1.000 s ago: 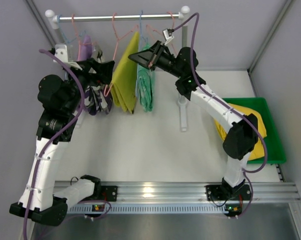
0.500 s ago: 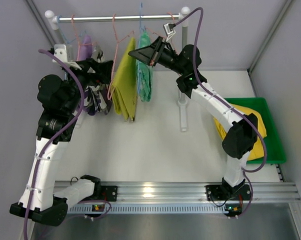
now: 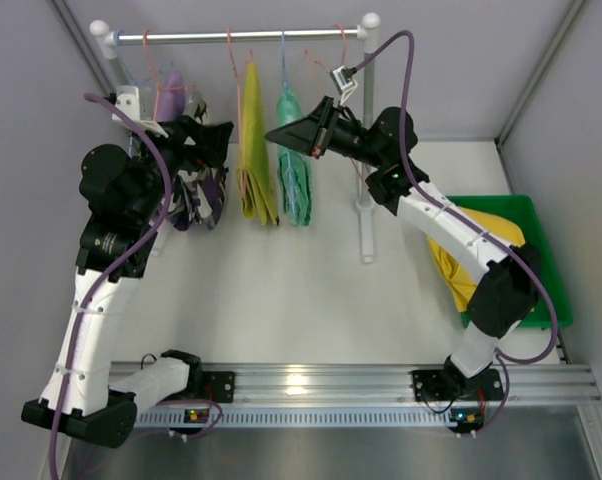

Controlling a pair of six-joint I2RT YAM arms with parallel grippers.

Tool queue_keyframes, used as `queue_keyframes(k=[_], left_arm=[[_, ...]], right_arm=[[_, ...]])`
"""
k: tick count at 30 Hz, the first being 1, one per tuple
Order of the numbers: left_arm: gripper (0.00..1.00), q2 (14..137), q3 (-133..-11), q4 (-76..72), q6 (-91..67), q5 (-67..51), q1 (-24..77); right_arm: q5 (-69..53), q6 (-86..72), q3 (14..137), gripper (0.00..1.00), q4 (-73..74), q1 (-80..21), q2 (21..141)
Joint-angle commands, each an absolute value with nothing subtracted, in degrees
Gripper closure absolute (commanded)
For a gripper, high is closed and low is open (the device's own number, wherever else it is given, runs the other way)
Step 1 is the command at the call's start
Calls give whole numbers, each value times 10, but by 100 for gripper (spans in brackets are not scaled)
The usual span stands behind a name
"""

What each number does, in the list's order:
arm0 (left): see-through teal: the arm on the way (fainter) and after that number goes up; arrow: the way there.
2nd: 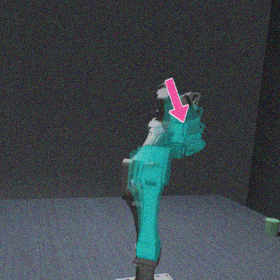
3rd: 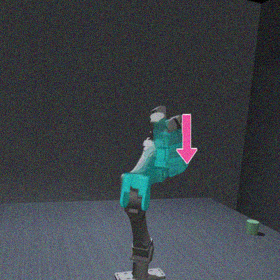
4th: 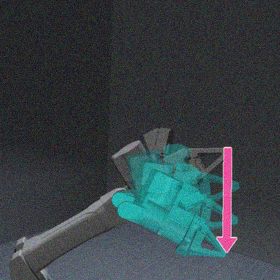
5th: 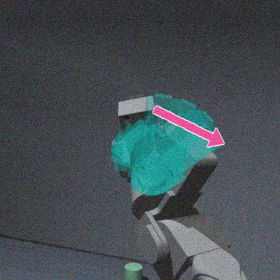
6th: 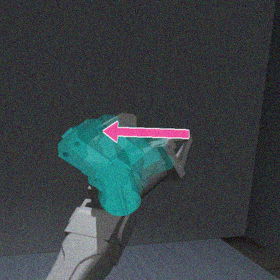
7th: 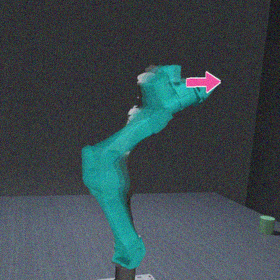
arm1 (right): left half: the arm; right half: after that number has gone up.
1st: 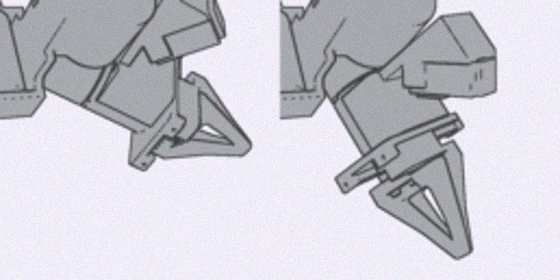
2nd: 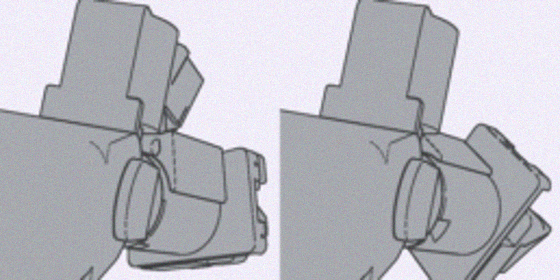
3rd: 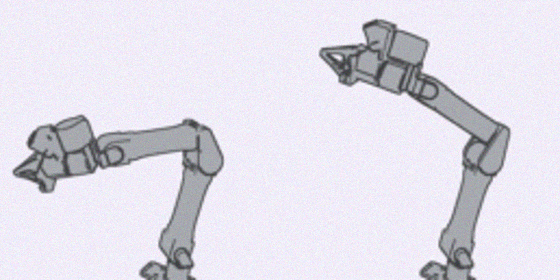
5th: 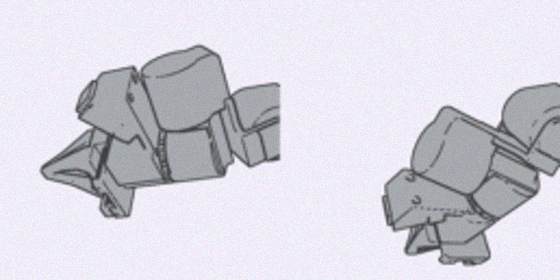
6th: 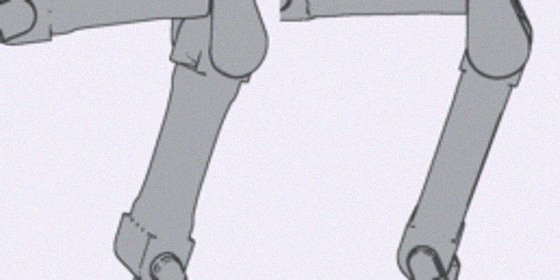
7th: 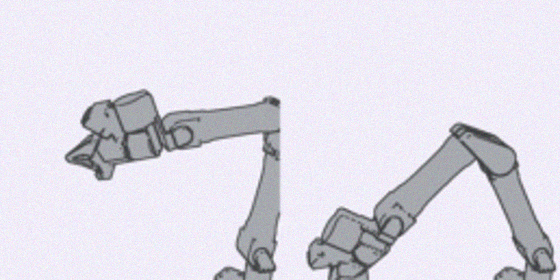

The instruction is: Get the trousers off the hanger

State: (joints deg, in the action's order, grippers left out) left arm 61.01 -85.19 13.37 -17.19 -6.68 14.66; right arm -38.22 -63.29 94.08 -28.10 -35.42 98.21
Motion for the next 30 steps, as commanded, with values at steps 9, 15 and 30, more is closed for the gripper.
queue_keyframes(k=[9,15,30], left_arm=[[13,618,-856,49,-359,-335,137],[15,635,-818,-38,-549,-385,116],[27,635,-753,-84,-592,-401,193]], right_arm=[[-404,-563,871,100,-418,-395,844],[-386,-513,842,100,-367,-427,803],[-284,-412,818,100,-234,-485,751]])
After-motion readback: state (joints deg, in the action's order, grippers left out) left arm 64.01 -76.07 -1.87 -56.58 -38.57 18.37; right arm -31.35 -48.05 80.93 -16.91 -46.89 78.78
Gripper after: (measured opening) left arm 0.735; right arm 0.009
